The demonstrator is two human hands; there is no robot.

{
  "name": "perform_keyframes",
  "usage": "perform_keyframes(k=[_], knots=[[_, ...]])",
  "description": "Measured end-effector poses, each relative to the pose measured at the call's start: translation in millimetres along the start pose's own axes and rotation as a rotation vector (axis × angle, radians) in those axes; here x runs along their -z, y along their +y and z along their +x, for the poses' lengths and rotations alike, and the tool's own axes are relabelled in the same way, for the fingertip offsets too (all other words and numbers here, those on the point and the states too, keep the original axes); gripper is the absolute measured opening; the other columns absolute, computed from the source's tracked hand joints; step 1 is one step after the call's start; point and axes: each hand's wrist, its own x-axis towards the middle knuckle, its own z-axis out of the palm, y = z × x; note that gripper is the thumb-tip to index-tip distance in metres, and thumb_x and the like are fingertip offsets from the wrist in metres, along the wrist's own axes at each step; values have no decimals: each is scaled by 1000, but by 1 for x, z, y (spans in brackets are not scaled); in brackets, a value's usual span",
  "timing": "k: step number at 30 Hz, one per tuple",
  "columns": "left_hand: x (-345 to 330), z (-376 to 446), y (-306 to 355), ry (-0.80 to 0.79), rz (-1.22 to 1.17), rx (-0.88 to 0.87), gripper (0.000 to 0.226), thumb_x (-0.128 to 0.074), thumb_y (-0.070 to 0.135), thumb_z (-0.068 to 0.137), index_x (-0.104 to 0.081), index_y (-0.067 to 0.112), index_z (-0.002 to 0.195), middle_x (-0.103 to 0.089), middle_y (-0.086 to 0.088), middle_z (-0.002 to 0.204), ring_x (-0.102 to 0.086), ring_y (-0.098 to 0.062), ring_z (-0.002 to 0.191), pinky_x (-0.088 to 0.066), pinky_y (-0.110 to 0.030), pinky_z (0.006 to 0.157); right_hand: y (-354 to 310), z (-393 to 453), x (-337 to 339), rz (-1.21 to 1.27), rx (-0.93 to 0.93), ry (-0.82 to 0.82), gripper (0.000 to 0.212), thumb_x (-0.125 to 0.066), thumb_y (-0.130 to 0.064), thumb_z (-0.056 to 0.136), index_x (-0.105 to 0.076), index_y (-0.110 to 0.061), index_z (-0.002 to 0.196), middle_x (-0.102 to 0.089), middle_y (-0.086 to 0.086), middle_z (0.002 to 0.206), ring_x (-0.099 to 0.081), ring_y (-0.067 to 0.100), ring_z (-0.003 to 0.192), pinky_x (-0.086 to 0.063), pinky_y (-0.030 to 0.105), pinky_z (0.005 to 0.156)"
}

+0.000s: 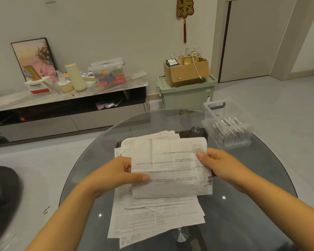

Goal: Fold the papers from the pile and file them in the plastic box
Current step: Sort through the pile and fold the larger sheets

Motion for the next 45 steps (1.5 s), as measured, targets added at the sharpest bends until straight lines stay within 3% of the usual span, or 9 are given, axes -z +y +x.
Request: perform_keyframes(k=[6, 10, 13, 17, 21, 25, 29, 35, 45], knots=[[-14, 15, -11, 139, 50, 132, 21, -71, 22, 81, -69, 30, 100, -73, 16, 96, -69, -6, 89, -53, -35, 91, -13, -10, -8, -69, 62, -45, 14, -58, -25, 90, -57, -38, 96, -66, -19, 101, -63, 3, 94, -51, 35, 90], [-19, 16, -12, 235, 136, 142, 34, -75, 26, 75, -58, 35, 104, -69, 16, 102, -64, -4, 93, -53, -29, 85, -17, -12, -14, -186, 49, -10, 51, -74, -21, 77, -39, -31, 113, -54, -19, 101, -55, 3, 90, -48, 17, 72], [-23, 18, -14, 262, 208, 209, 82, -83, 33, 67, -31, 30, 130, -56, 11, 117, -56, -10, 102, -47, -20, 72, -9, -11, -24, -238, 47, 3, 117, -82, -21, 67, 7, -31, 142, -47, -23, 102, -57, 8, 91, -52, 23, 73], [-38, 19, -16, 226, 358, 191, 138, -87, 33, 61, 25, 38, 142, -22, 1, 149, -42, -21, 124, -45, -31, 92, -1, -15, -36, -467, 107, 49, 138, -85, -37, 58, 29, -42, 135, -36, -7, 140, -49, 18, 117, -47, 41, 96], [-43, 19, -18, 232, 461, 224, 145, -86, 33, 63, 41, 41, 131, -4, -4, 154, -38, -25, 131, -40, -34, 96, 0, -14, -27, -697, 72, -3, 127, -80, -50, 60, 17, -40, 142, -37, -2, 136, -38, 19, 125, -28, 38, 104], [-33, 17, -20, 223, 514, 243, 144, -86, 33, 63, 37, 39, 136, -11, -2, 150, -41, -23, 126, -41, -32, 94, 0, -14, -9, -744, 7, -154, 84, -72, -42, 74, -20, -49, 140, -43, -5, 121, -45, 17, 111, -33, 27, 98], [-35, 15, -21, 305, 638, 154, 126, -83, 38, 64, 11, 41, 147, -10, 5, 145, -33, -25, 128, -38, -38, 102, 1, -15, -3, -587, -3, -138, 49, -70, -24, 80, -54, -37, 124, -53, -16, 88, -52, 2, 71, -40, 10, 60], [-52, 11, -19, 228, 717, -105, 60, -60, 29, 87, -34, 40, 139, -26, 18, 137, -28, -15, 129, -28, -29, 108, -8, -25, -6, -254, -107, -214, 39, -67, -8, 83, -60, -15, 121, -69, 2, 68, -63, 11, 63, -51, 17, 60], [-74, -1, -17, 141, 830, -275, 91, -55, 53, 86, 13, 42, 146, 17, 26, 152, 8, 0, 142, -6, -33, 119, -28, -38, -10, 53, -140, -93, 22, -60, 3, 83, -70, -5, 101, -69, 11, 62, -59, 8, 46, -50, 17, 51]])
